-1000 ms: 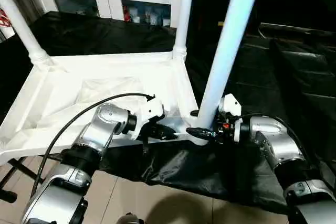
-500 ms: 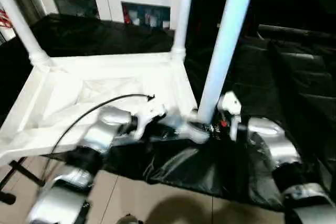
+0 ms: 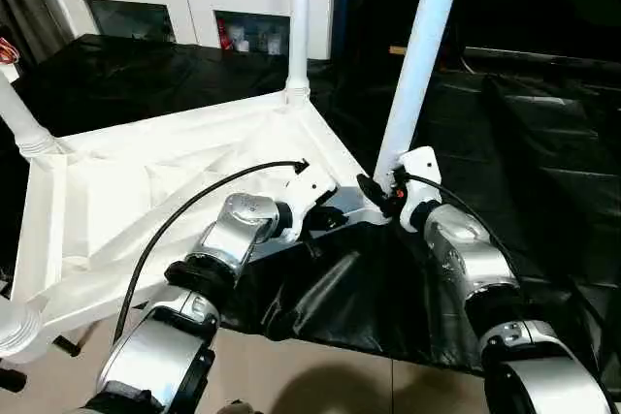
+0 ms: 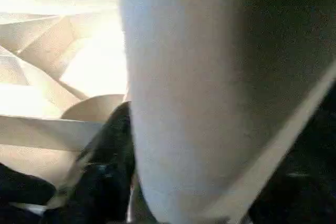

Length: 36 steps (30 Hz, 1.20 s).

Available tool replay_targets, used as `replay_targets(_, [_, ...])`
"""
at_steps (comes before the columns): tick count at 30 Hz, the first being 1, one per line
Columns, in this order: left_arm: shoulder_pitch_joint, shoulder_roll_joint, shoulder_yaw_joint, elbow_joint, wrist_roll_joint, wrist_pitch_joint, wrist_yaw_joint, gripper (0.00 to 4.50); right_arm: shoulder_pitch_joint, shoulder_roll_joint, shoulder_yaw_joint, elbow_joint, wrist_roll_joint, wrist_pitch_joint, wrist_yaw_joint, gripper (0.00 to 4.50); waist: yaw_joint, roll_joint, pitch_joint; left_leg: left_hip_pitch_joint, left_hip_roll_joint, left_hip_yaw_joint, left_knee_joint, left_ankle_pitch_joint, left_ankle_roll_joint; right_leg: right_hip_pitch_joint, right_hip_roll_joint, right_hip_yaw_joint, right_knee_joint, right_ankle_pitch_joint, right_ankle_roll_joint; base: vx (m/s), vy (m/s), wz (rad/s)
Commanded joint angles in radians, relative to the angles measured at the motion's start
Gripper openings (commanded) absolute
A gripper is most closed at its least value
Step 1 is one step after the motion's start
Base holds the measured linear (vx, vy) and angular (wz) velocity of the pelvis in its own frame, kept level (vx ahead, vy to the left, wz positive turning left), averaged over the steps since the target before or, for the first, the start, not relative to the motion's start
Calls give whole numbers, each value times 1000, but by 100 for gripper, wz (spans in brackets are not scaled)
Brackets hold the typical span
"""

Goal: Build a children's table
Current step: Rotate leg to tighten

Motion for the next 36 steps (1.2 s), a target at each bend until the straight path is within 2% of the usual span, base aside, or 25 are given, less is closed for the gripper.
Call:
replay_targets(1, [-53, -42, 1, -17, -28, -59, 13, 0, 6, 96, 87, 33, 2, 23, 102, 304, -2, -10, -51, 7, 36, -19, -73, -318, 34, 29, -88, 48, -114, -467, -132, 0, 0, 0])
replay_targets(2, [-51, -34, -1, -18, -27, -68, 2, 0, 4, 88, 87, 35, 1, 20, 109, 314, 0, -8, -52, 8, 36, -20, -73, -316, 35, 29, -89, 48, -113, -467, -133, 0, 0, 0])
replay_targets(5, [-42, -17, -2, -22, -32, -88, -37, 0, 4, 66, 93, 33, -8, 7, 120, 332, 0, -10, -52, 7, 38, -19, -74, -308, 37, 29, -89, 49, -112, -459, -135, 0, 0, 0])
replay_targets(6, [-29, 6, -6, -36, -37, -99, -83, 0, 16, 36, 102, 16, -12, -9, 161, 332, 0, -20, -52, 5, 38, -18, -75, -301, 40, 30, -90, 49, -112, -460, -133, 0, 0, 0])
replay_targets(7, [-29, 6, -6, -36, -37, -99, -83, 0, 16, 36, 102, 16, -12, -9, 161, 332, 2, -14, -53, 3, 39, -19, -75, -290, 44, 33, -92, 50, -110, -449, -134, 0, 0, 0])
replay_targets(9, [-17, 25, -9, -48, -42, -109, -121, 0, 26, 12, 106, 2, -8, -21, 211, 332, 1, -13, -55, -1, 39, -19, -75, -271, 45, 36, -90, 50, -105, -416, -138, 0, 0, 0])
replay_targets(10, [6, 62, -15, -83, -59, -121, -203, 0, 52, -33, 117, -34, 10, -33, 327, 332, 7, -23, -58, -1, 40, -18, -72, -252, 58, 39, -92, 51, -100, -379, -147, 0, 0, 0])
replay_targets(12, [24, 96, -20, -117, -75, -125, -271, 0, 74, -75, 138, -67, 23, -34, 439, 332, 12, -18, -62, -7, 44, -14, -67, -197, 78, 43, -90, 52, -86, -266, -176, 0, 0, 0])
replay_targets(13, [31, 111, -24, -127, -79, -125, -298, 0, 80, -92, 147, -77, 24, -35, 479, 332, 15, -17, -66, -10, 45, -11, -62, -154, 94, 45, -84, 50, -74, -168, -204, 0, 0, 0])
replay_targets(15, [42, 136, -30, -142, -85, -130, -347, 0, 88, -121, 160, -93, 28, -31, 551, 332, 18, -14, -68, -11, 46, -9, -59, -131, 103, 44, -83, 48, -66, -113, -223, 0, 0, 0])
replay_targets(16, [48, 152, -32, -149, -91, -131, -381, 0, 90, -141, 166, -101, 35, -29, 599, 332, 21, -15, -71, -9, 48, -7, -55, -109, 114, 43, -81, 48, -59, -49, -244, 0, 0, 0])
replay_targets(18, [58, 172, -33, -157, -93, -135, -406, 0, 96, -164, 177, -115, 41, -24, 653, 332, 22, -14, -73, -10, 47, -6, -52, -99, 121, 45, -79, 47, -52, -6, -258, 0, 0, 0])
replay_targets(20, [63, 183, -31, -164, -97, -128, -424, 0, 99, -180, 183, -127, 48, -13, 689, 332, 25, -14, -69, -10, 47, -6, -53, -118, 124, 44, -81, 46, -56, -21, -260, 0, 0, 0])
replay_targets(22, [72, 202, -32, -181, -104, -125, -458, 0, 108, -203, 191, -155, 63, 8, 746, 307, 27, -18, -66, -9, 47, -5, -55, -139, 117, 45, -82, 47, -62, -73, -249, 0, 0, 0])
replay_targets(23, [73, 207, -32, -185, -105, -121, -466, 0, 110, -208, 195, -163, 66, 18, 761, 295, 29, -16, -65, -6, 49, -5, -56, -154, 107, 41, -84, 48, -66, -115, -242, 0, 0, 0])
replay_targets(26, [74, 218, -33, -187, -108, -120, -482, 0, 116, -222, 207, -176, 62, 28, 794, 272, 31, -18, -63, -4, 49, -6, -59, -173, 85, 40, -84, 48, -71, -177, -225, 0, 0, 0])
replay_targets(30, [72, 222, -31, -191, -108, -115, -479, 0, 113, -216, 219, -146, 32, 4, 771, 255, 32, -17, -63, -5, 50, -8, -59, -167, 74, 39, -86, 49, -71, -188, -218, 0, 0, 0])
replay_targets(33, [74, 223, -28, -197, -108, -110, -477, 0, 107, -202, 220, -141, 35, 13, 747, 251, 30, -17, -65, -7, 47, -7, -58, -155, 76, 41, -84, 49, -67, -163, -221, 0, 0, 0])
replay_targets(36, [79, 223, -28, -196, -103, -112, -469, 0, 105, -189, 216, -141, 35, 20, 732, 250, 30, -18, -63, -7, 47, -8, -59, -164, 73, 40, -84, 48, -70, -184, -216, 0, 0, 0])
